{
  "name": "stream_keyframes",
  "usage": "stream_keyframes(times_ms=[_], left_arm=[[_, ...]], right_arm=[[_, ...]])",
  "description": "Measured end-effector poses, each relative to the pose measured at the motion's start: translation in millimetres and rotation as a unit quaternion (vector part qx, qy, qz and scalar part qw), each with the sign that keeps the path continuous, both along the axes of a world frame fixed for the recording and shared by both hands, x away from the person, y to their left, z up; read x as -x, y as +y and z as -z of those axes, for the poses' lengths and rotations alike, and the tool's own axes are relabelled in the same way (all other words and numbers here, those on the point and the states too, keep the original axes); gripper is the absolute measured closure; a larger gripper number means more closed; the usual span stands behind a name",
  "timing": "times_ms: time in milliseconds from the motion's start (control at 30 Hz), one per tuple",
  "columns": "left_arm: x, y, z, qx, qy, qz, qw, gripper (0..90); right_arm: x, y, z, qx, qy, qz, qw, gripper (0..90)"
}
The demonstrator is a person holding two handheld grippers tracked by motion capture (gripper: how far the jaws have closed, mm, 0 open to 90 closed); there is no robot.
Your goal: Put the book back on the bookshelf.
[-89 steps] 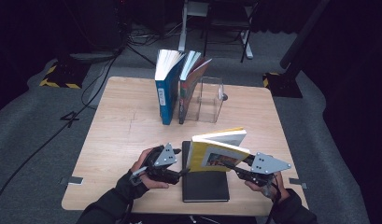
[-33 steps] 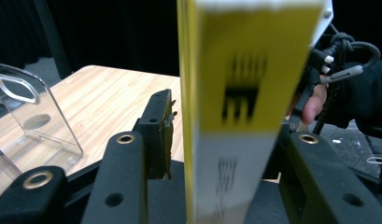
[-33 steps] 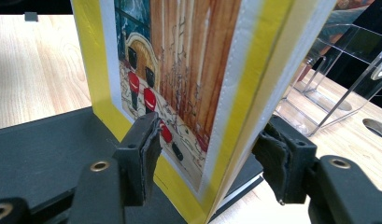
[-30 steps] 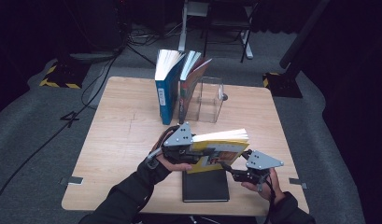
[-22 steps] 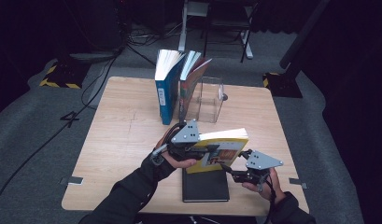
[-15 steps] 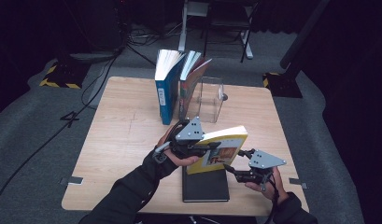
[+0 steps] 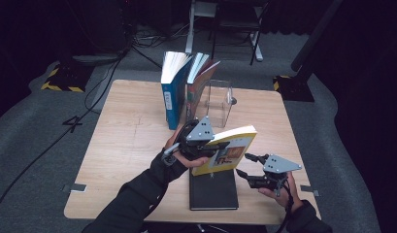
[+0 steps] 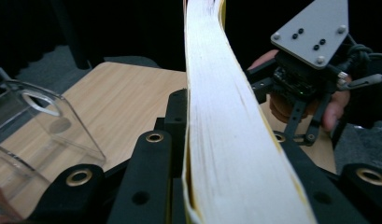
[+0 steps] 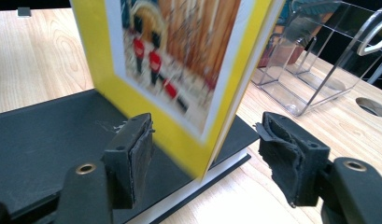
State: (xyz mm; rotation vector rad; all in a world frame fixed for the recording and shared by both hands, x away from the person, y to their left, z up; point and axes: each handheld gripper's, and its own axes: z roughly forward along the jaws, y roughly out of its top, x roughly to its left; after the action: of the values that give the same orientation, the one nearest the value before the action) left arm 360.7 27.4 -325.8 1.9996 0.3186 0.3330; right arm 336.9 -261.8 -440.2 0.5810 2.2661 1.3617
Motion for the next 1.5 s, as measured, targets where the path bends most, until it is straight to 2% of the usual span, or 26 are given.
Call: stream_keyframes(times_ms=[100,200,400,433,567,667,700,767,833,1000,1133,1233,1300,1333,1433,1500], left_arm=[[-4.4,4.9,-7.2,-0.001,-0.009,-0.023,0.9997,74.8],[-11.1,15.4,-14.3,0.008,-0.012,-0.05,0.9986,74.8],[-26.6,37.6,-21.9,0.012,-0.019,-0.117,0.9929,74.9],[-26.6,37.6,-21.9,0.012,-0.019,-0.117,0.9929,74.8],[-37.7,50.8,-21.3,0.013,-0.019,-0.154,0.9877,74.8],[-45.4,54.8,-18.2,0.009,-0.018,-0.184,0.9827,74.8],[-48.6,55.1,-17.1,0.004,-0.02,-0.199,0.9798,74.8],[-53.2,54.7,-15.0,-0.002,-0.022,-0.215,0.9764,74.8],[-57.1,52.9,-13.2,-0.009,-0.025,-0.226,0.9737,74.8],[-70.2,46.1,-6.1,-0.002,-0.012,-0.241,0.9704,74.8],[-79.9,35.4,0.1,-0.006,-0.015,-0.269,0.9631,74.8],[-86.2,28.1,3.7,-0.009,-0.021,-0.292,0.9561,74.8],[-91.2,24.6,6.1,-0.004,-0.014,-0.298,0.9544,74.8],[-94.6,21.2,8.1,-0.002,-0.012,-0.303,0.9528,74.8],[-99.5,17.1,10.3,-0.002,-0.009,-0.307,0.9518,74.8],[-106.9,11.1,13.7,-0.003,-0.009,-0.318,0.948,74.8]], right_arm=[[-0.8,-1.1,0.4,-0.002,0.002,0.002,1.0,36.1],[-1.2,-2.3,0.7,-0.004,0.004,0.004,1.0,36.1],[-2.8,-2.6,3.1,-0.002,0.01,0.008,0.9999,36.1],[-2.8,-2.6,3.1,-0.002,0.01,0.008,0.9999,36.1],[-3.0,-2.5,3.8,0.001,0.007,0.016,0.9999,36.1],[-4.3,-3.3,4.7,0.0,0.011,0.02,0.9997,36.1],[-4.4,-3.2,5.0,0.0,0.011,0.02,0.9997,36.1],[-4.4,-3.0,5.7,0.003,0.005,0.025,0.9997,36.5],[-4.7,-3.0,6.0,0.002,0.007,0.026,0.9996,36.5],[-4.6,-4.1,5.9,0.001,0.009,0.028,0.9996,36.5],[-5.1,-5.1,6.0,0.0,0.008,0.029,0.9995,36.5],[-4.6,-5.2,5.9,0.001,0.007,0.028,0.9996,36.5],[-4.6,-5.2,5.9,0.002,0.007,0.027,0.9996,36.5],[-4.7,-5.3,6.0,0.002,0.007,0.027,0.9996,36.5],[-4.8,-5.6,6.0,0.003,0.007,0.028,0.9996,36.5],[-4.9,-6.0,5.9,0.001,0.008,0.028,0.9996,36.5]])
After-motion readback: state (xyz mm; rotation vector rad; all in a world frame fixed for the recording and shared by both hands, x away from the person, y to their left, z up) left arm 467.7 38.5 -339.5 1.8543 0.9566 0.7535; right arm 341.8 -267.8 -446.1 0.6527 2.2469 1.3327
